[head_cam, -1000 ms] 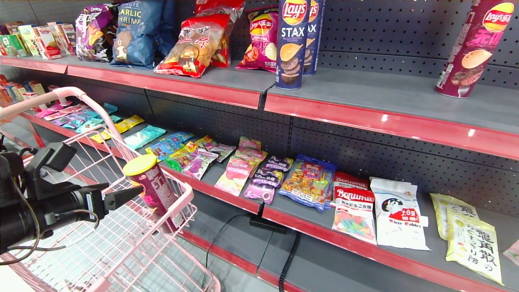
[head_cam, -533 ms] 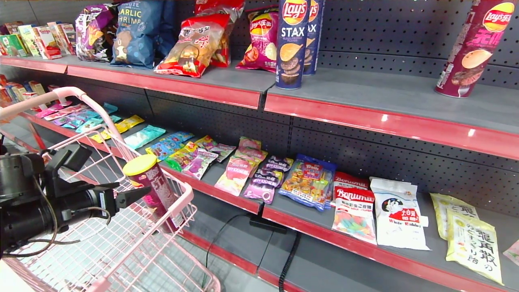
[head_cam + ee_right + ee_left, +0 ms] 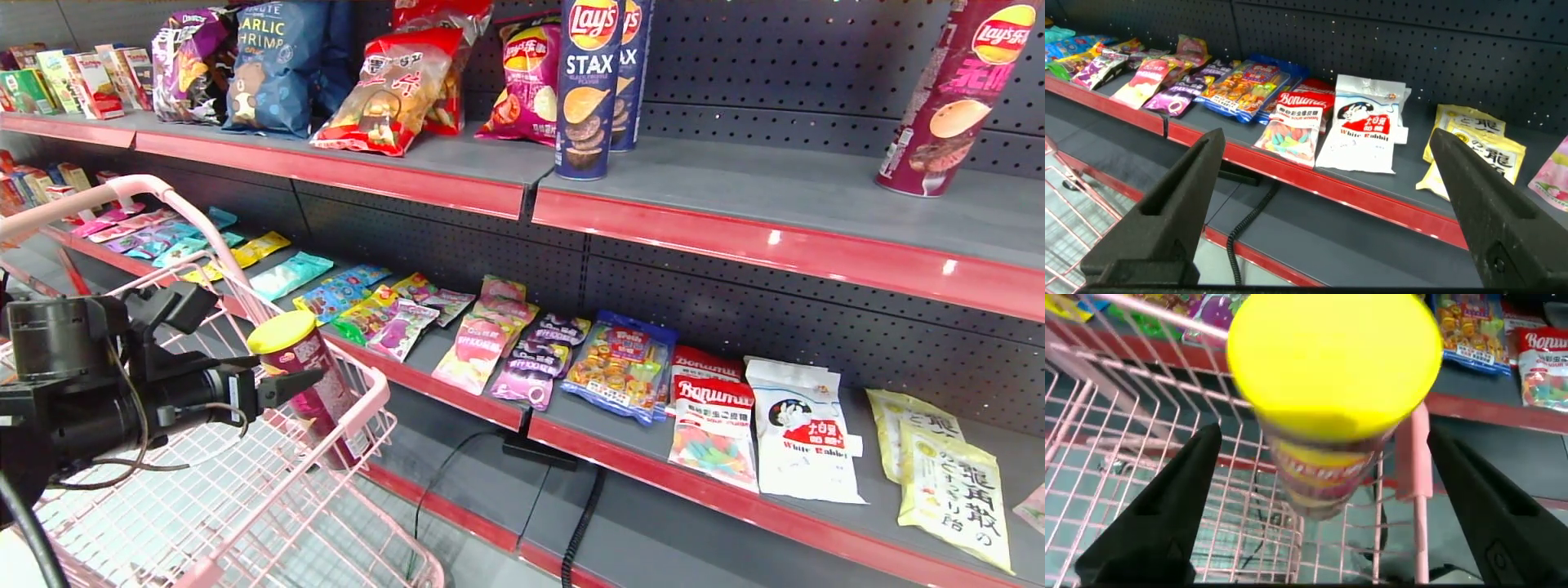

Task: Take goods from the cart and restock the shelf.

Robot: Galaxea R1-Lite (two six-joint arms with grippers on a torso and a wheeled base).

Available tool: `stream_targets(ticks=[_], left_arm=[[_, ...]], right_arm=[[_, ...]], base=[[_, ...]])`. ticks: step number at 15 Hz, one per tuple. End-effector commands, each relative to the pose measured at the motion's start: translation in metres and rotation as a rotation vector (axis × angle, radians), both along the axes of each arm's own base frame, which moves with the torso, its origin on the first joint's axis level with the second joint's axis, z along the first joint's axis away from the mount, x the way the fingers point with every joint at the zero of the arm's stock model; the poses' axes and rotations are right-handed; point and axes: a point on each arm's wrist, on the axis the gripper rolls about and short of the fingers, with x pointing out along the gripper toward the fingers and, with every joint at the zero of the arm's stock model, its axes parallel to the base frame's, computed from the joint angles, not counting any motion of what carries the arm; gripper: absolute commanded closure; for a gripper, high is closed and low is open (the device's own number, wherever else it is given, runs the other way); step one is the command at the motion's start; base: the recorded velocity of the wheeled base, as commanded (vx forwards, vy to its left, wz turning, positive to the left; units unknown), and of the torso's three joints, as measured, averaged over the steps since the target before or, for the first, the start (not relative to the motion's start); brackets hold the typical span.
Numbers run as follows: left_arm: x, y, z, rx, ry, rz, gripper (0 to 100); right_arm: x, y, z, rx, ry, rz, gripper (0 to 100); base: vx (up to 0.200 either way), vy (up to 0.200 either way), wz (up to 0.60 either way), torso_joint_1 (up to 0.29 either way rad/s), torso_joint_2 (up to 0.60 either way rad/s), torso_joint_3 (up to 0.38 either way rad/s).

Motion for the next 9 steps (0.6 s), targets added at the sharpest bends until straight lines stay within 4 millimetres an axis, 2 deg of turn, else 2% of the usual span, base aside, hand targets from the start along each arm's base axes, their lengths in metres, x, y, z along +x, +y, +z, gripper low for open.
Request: stream_targets(ticks=[1, 4, 9], left_arm=[[0.013, -0.004, 0.004, 0.003, -0.022, -0.019, 0], [0.024, -0.007, 0.004, 0.006, -0.03, -0.031, 0], [0.025, -0.011, -0.001, 0.006, -0.014, -0.043, 0]], right_arm=[[0.0, 0.0, 0.0, 0.0, 0.001, 0.0, 0], [0.0, 0.0, 0.0, 0.0, 0.001, 0.0, 0], [0.0, 0.0, 0.0, 0.0, 0.001, 0.0, 0]], base=[[0.0, 0.0, 0.0, 0.0, 0.0, 0.0], [0.0, 0.0, 0.0, 0.0, 0.0, 0.0], [0.0, 0.0, 0.0, 0.0, 0.0, 0.0]])
